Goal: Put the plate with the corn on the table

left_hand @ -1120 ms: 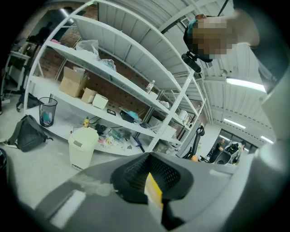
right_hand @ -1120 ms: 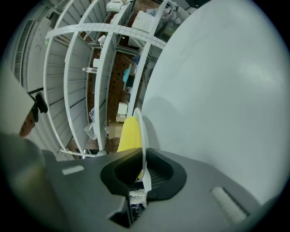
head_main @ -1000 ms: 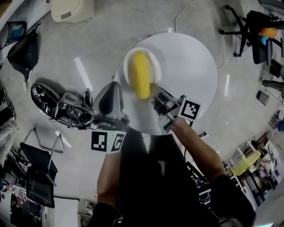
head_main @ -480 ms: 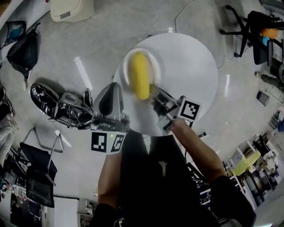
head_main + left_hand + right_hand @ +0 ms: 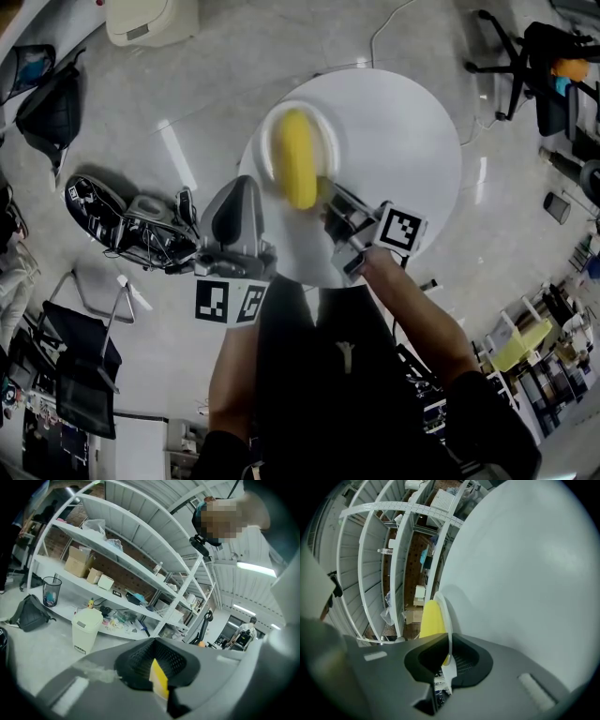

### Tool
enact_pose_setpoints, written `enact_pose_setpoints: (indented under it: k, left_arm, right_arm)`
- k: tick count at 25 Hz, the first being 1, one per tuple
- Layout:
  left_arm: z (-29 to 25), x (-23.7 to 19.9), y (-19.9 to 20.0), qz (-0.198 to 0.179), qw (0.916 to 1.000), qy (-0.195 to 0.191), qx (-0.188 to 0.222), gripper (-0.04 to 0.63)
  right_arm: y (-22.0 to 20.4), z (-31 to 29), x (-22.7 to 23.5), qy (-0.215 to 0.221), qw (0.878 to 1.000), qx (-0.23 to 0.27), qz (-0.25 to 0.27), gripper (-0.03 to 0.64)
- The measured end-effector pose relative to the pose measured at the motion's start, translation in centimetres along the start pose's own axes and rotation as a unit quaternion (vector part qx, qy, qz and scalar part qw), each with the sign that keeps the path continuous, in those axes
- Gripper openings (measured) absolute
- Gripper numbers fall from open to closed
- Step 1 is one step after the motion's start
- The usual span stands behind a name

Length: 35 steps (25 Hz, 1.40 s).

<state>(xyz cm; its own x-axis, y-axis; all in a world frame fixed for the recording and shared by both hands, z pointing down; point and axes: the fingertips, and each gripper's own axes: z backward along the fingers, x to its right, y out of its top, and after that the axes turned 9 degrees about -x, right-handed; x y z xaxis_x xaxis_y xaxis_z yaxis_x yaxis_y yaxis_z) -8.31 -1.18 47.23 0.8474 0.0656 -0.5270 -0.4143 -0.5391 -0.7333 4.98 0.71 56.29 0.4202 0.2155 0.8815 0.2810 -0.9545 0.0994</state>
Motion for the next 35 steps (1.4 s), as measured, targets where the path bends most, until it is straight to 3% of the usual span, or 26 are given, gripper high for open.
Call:
enact_pose_setpoints:
  k: [14,25,35]
  left_arm:
    - [0.6,-0.4,-0.5,0.005,1.0000,-0.002,-0.002,0.006]
    - [1.0,-0.6,-0.8,0.008,1.0000,-0.002,0.000,0.006]
    - [1.2,-0.6,-0.9,0.011,0.9999,-0.004,0.003,0.006]
  right_arm:
    - [0.4,0.1,0.3,-0.034,0.999,0.007,0.003,0.030]
    - [1.0,1.1,1.1,-0.065,0.997,0.031,-0.009,0.074]
    - [1.5,1.3,0.1,-0.070,0.996,0.052,0.026,0.111]
